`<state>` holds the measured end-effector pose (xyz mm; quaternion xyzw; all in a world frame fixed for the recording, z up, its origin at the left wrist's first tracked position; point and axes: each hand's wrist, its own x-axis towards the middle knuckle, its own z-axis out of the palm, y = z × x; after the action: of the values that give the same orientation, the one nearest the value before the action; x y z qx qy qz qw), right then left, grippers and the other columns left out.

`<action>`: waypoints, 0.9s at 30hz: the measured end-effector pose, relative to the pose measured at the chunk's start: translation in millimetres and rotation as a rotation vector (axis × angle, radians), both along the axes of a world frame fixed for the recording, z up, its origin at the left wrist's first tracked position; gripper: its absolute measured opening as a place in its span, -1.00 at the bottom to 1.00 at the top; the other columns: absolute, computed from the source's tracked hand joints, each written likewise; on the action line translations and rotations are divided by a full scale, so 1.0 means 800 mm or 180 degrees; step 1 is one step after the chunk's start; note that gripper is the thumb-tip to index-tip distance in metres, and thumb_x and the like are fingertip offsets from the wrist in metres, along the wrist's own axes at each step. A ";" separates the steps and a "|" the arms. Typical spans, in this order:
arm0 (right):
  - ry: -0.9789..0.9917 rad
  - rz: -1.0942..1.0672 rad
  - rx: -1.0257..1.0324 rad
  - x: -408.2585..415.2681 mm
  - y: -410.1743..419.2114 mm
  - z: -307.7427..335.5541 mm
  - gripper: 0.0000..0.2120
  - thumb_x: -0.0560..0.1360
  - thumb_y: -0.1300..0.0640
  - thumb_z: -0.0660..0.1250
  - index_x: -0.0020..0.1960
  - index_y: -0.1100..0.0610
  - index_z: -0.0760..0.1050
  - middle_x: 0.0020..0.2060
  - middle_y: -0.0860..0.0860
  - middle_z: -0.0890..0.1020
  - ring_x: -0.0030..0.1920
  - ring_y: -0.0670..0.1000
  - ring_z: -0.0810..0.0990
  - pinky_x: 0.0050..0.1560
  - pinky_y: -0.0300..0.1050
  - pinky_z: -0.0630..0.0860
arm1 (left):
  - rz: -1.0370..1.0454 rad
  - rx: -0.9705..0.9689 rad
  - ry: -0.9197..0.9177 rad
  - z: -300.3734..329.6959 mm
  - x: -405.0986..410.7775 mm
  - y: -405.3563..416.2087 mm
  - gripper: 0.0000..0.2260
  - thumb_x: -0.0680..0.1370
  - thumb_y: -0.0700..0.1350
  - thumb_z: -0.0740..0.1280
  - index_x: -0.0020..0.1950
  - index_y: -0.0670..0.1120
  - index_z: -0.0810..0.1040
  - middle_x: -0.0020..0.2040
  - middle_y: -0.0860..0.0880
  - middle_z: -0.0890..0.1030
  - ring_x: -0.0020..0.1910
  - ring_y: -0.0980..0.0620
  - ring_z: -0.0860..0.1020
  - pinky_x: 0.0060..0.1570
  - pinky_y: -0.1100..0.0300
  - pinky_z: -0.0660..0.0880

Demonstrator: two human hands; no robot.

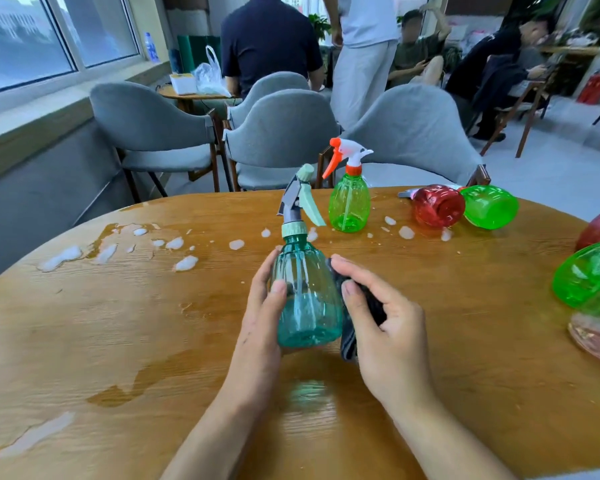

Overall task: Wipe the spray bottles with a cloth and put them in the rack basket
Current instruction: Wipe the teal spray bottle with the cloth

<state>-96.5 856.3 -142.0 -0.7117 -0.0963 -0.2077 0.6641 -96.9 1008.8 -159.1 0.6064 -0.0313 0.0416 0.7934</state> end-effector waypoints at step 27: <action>0.1689 0.0154 0.1188 -0.137 -0.013 0.004 -0.75 0.68 0.28 0.29 0.26 0.08 0.65 0.14 0.02 0.75 0.21 0.07 0.71 0.23 0.07 0.63 | -0.0088 -0.0392 0.0321 0.007 -0.146 -0.028 -0.37 0.45 -0.02 0.58 0.50 0.05 0.49 0.28 -0.04 0.70 0.24 -0.05 0.69 0.05 0.08 0.67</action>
<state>-205.8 845.7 -139.0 -0.6044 0.1030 -0.0131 0.7899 -213.5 986.1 -153.7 0.5574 0.0030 0.0019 0.8303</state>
